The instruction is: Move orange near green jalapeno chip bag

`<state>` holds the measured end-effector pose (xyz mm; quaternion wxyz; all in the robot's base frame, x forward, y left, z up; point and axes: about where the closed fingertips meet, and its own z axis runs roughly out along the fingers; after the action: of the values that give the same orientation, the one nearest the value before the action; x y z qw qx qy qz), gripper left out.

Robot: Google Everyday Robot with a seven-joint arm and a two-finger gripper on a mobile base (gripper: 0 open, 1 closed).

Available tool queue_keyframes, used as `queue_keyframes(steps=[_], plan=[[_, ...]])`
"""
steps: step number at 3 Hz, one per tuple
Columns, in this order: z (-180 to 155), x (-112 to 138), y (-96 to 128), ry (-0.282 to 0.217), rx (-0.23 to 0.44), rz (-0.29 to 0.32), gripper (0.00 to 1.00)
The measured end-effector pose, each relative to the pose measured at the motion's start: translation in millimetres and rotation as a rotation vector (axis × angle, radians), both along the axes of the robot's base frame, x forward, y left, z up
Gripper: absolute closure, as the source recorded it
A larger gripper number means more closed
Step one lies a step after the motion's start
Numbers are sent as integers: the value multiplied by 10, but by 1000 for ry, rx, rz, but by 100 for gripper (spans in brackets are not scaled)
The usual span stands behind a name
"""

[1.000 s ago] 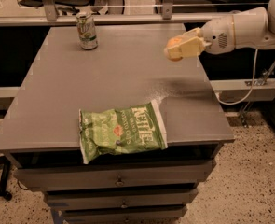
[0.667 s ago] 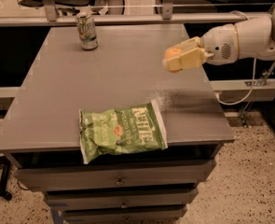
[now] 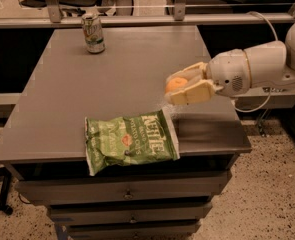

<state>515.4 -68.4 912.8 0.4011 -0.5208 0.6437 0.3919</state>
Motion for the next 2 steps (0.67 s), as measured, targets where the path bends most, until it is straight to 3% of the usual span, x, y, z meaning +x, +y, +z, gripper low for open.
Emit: queue_keyframes(steps=[2], plan=[[-427, -228, 173, 7, 35, 59, 100]])
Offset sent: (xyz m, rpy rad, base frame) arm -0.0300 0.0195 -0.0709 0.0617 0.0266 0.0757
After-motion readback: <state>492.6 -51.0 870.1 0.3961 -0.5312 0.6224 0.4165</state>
